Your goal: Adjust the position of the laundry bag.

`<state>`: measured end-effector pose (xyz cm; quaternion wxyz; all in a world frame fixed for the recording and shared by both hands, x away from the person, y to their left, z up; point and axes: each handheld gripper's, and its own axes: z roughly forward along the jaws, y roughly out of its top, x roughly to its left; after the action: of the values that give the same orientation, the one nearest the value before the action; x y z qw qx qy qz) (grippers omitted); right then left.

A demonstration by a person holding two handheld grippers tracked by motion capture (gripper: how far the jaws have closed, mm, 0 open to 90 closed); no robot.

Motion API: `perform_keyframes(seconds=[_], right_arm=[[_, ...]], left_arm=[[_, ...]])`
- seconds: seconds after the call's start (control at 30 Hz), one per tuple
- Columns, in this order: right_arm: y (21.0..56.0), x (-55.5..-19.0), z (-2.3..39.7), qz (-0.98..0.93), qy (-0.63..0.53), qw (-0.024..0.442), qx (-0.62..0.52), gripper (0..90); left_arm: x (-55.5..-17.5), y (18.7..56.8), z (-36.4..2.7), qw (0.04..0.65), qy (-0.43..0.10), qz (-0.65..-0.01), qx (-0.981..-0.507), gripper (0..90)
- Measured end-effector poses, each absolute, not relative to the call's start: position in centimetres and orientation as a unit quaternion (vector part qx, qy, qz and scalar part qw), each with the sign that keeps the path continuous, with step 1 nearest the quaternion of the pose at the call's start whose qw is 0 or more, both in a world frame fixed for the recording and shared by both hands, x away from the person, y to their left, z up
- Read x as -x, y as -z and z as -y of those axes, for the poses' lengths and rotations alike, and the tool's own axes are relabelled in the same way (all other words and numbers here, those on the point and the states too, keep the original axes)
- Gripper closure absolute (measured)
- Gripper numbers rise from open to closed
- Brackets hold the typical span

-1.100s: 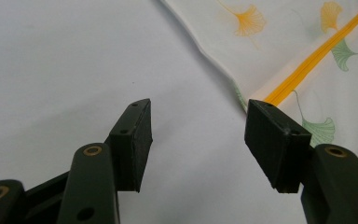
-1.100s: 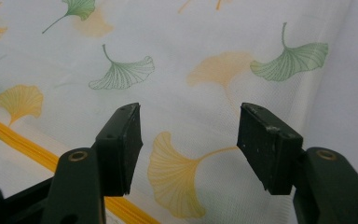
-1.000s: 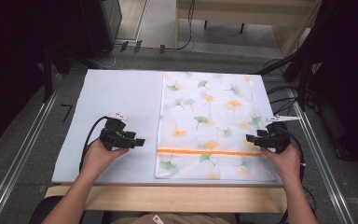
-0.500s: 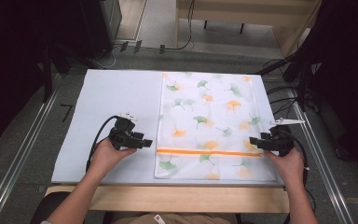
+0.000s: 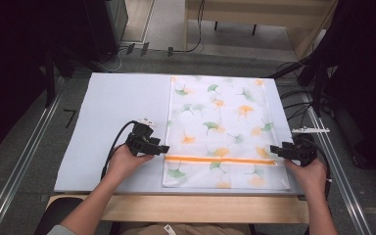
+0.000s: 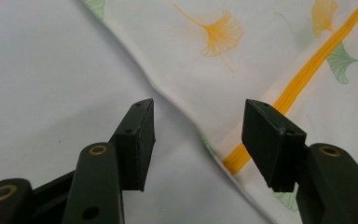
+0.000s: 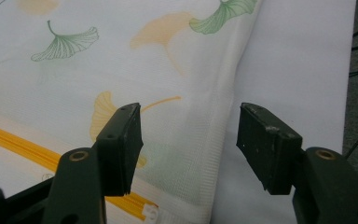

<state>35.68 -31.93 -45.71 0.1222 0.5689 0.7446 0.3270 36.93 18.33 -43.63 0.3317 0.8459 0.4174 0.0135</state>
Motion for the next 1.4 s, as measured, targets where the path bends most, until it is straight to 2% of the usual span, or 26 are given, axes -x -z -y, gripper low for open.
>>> perform_keyframes(seconds=[0.6, 0.73, 0.93, 1.07, 1.23, 1.27, 1.3, 1.37, 1.4], right_arm=[[46.7, -36.5, 31.5, -0.750, -0.303, 0.121, -0.576, 39.2], [47.0, -36.8, 31.1, -0.751, -0.301, 0.115, -0.576, 38.1], [47.1, -37.2, 30.0, -0.758, -0.301, 0.124, -0.565, 41.1], [47.1, -37.5, 29.7, -0.743, -0.299, 0.130, -0.584, 50.5], [47.1, -37.3, 29.2, -0.740, -0.275, 0.165, -0.592, 70.2], [47.1, -37.3, 29.2, -0.740, -0.275, 0.165, -0.592, 70.2], [47.0, -37.4, 29.3, -0.738, -0.275, 0.162, -0.595, 81.3], [47.1, -37.6, 29.4, -0.739, -0.282, 0.153, -0.592, 89.1], [47.1, -37.7, 29.4, -0.739, -0.284, 0.150, -0.592, 89.7]], left_arm=[[-37.7, 44.9, -16.3, 0.288, -0.034, -0.436, -0.852, 46.9], [-37.8, 44.9, -15.9, 0.296, -0.035, -0.442, -0.846, 47.0], [-37.6, 45.1, -14.6, 0.295, -0.048, -0.429, -0.852, 48.1], [-37.8, 45.2, -14.6, 0.307, -0.031, -0.432, -0.847, 61.5], [-37.8, 45.4, -14.3, 0.310, -0.042, -0.425, -0.849, 74.3], [-37.8, 45.4, -14.3, 0.310, -0.042, -0.425, -0.849, 78.4], [-37.8, 45.4, -14.1, 0.302, -0.047, -0.414, -0.857, 81.4], [-37.8, 45.4, -14.0, 0.301, -0.044, -0.412, -0.859, 85.8], [-37.9, 45.4, -14.2, 0.301, -0.038, -0.409, -0.860, 87.6]])
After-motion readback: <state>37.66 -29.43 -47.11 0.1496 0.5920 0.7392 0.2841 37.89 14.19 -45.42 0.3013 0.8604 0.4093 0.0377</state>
